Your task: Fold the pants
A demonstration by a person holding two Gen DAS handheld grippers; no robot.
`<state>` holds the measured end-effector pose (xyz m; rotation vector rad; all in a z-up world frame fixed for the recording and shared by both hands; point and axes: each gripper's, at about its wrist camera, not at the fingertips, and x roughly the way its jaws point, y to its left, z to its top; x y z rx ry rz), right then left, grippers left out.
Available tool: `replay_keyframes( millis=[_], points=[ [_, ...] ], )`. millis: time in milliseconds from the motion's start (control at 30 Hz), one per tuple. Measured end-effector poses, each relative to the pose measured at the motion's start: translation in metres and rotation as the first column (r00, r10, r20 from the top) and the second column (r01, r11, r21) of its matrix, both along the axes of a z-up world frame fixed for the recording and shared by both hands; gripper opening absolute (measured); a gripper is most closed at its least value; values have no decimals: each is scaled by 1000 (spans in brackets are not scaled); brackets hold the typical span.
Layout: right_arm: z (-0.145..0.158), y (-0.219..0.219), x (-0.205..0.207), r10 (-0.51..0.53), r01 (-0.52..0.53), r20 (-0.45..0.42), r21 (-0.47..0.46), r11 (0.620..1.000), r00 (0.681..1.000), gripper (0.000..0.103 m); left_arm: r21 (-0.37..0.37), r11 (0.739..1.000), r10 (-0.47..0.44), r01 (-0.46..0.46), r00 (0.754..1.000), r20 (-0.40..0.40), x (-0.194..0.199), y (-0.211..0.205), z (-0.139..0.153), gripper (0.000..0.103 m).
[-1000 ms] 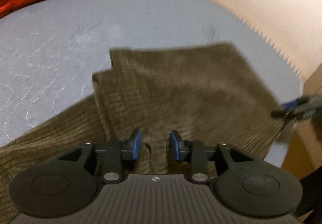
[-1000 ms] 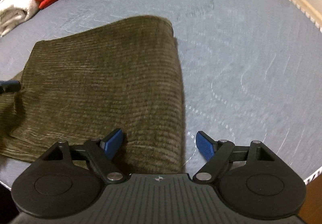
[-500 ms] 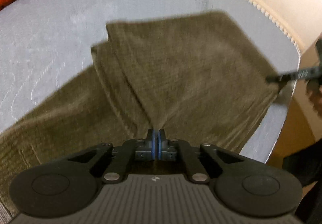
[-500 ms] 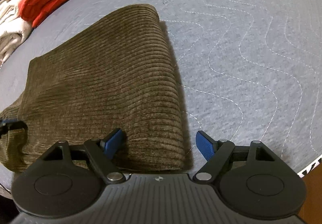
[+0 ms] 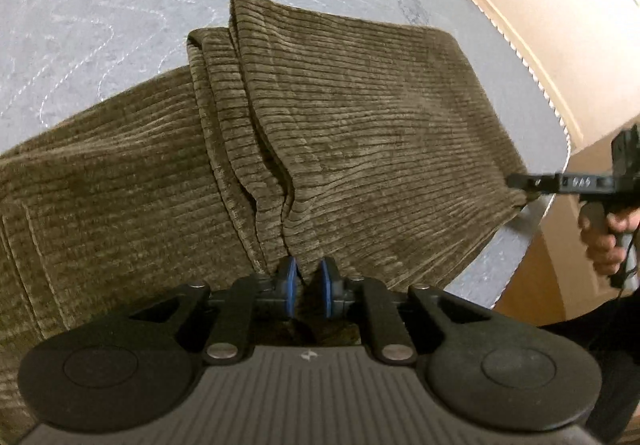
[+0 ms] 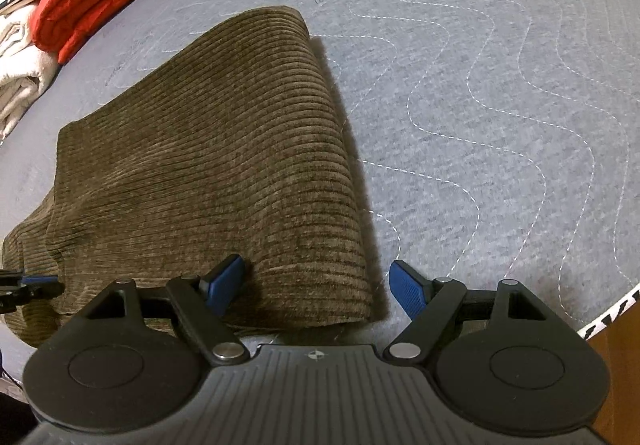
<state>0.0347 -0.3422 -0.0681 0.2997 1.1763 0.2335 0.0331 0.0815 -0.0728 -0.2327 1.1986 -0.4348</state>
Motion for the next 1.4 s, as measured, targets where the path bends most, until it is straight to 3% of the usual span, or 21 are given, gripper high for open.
replay_keyframes(
  millis=[100, 200, 300, 400, 467, 533, 667, 767, 833, 867, 967, 1067, 1167, 1200, 1267, 1333, 1400],
  points=[
    [1, 0, 0, -5, 5, -4, 3, 1000, 1000, 81, -49, 999, 2, -2, 1000, 5, -2, 3, 6, 28],
    [1, 0, -2, -12, 12, -5, 6, 1000, 1000, 81, -1, 999, -40, 40, 999, 9, -10, -6, 2, 30],
    [-1, 0, -1, -24, 24, -13, 14, 1000, 1000, 81, 8, 996, -92, 92, 995, 44, -15, -9, 12, 7],
    [-1, -2, -1, -37, 37, -24, 28, 999, 999, 81, -3, 990, -138, 140, 978, 155, -25, -4, 45, 6],
    [-1, -3, -1, -37, 38, -23, 33, 999, 999, 81, -25, 986, -156, 163, 971, 182, -32, 2, 56, 6],
    [-1, -4, -1, -37, 38, -22, 38, 999, 999, 81, 11, 979, -203, 204, 966, 158, -37, -2, 52, 6],
    [-2, -5, -2, -42, 43, -29, 46, 998, 999, 81, 197, 926, -347, 322, 932, 107, -49, -26, 30, 7],
    [-1, -4, -3, -40, 41, -20, 36, 999, 999, 80, 207, 939, -312, 274, 933, 180, -48, -21, 45, 14],
    [2, -1, -5, -32, 32, -4, 44, 999, 999, 64, 220, 960, -235, 175, 929, 288, -45, -12, 61, 34],
    [4, 1, -7, -35, 34, 6, 32, 999, 999, 61, 219, 967, -200, 131, 922, 331, -43, -9, 67, 38],
    [14, 5, -14, -25, 24, 44, 13, 1000, 999, 45, 144, 982, -167, 120, 909, 381, -39, -13, 74, 38],
    [31, 16, -23, 11, -8, 115, -22, 1000, 993, 36, 165, 965, -251, 203, 894, 372, -38, -34, 60, 37],
    [60, 35, -38, 89, -68, 243, -94, 993, 966, 33, 314, 914, -320, 256, 932, 173, -28, -58, 11, 36],
    [68, 39, -42, 114, -87, 279, -108, 990, 954, 33, 322, 913, -318, 251, 932, 175, -27, -59, 8, 36],
    [87, 51, -53, 175, -136, 356, -132, 982, 918, 33, 279, 934, -280, 222, 940, 192, -21, -54, 20, 39],
    [103, 69, -64, 246, -184, 427, -182, 966, 870, 32, 192, 972, -182, 135, 950, 253, -14, -38, 41, 62],
    [112, 86, -73, 310, -228, 475, -224, 948, 824, 32, 76, 995, -82, 61, 945, 316, -10, -18, 63, 78]
  ],
)
